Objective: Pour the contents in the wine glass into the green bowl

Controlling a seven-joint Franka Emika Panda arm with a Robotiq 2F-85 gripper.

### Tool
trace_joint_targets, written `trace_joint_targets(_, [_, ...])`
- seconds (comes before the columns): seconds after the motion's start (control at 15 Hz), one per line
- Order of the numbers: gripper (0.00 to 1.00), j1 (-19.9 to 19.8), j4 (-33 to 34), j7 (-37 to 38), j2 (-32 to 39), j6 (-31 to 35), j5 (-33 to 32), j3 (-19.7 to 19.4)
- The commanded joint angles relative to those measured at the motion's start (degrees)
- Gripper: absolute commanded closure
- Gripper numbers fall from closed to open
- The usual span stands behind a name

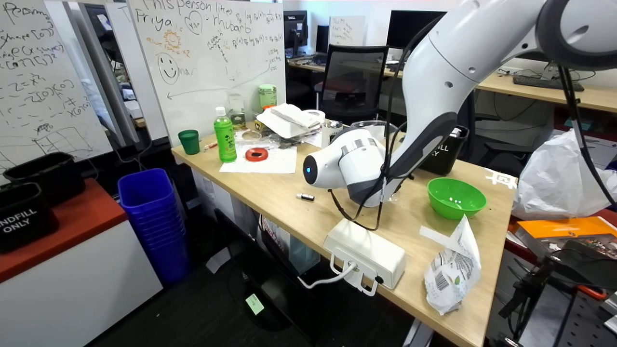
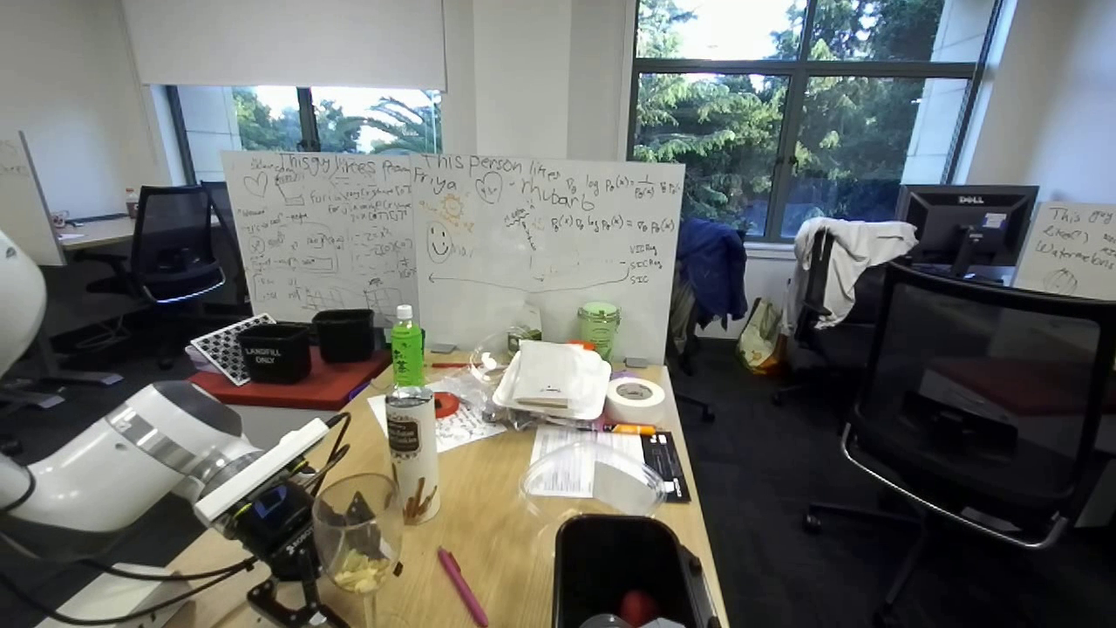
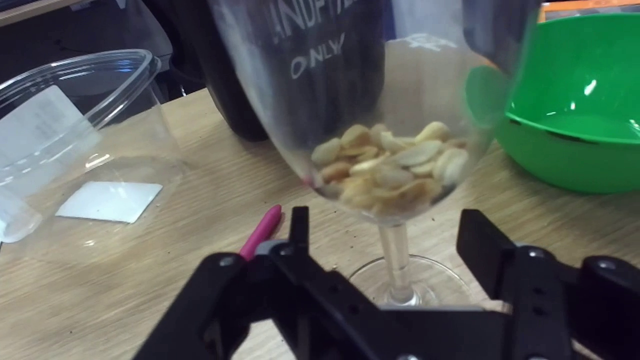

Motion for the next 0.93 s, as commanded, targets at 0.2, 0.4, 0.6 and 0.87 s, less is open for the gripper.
trace_joint_targets(0.2, [0.76, -1.0, 3.2, -1.2, 1.2, -1.6, 4.5, 0.4])
trace_joint_targets(0.4, [0.97, -1.1, 3.8, -1.3, 1.1, -1.5, 6.2, 0.5])
trace_joint_targets(0.6, [0.98, -1.3, 4.3, -0.9, 1.0, -2.6, 8.0, 0.5])
trace_joint_targets(0.87, [0.96, -2.6, 3.7, -1.1, -0.8, -1.9, 12.5, 1.4])
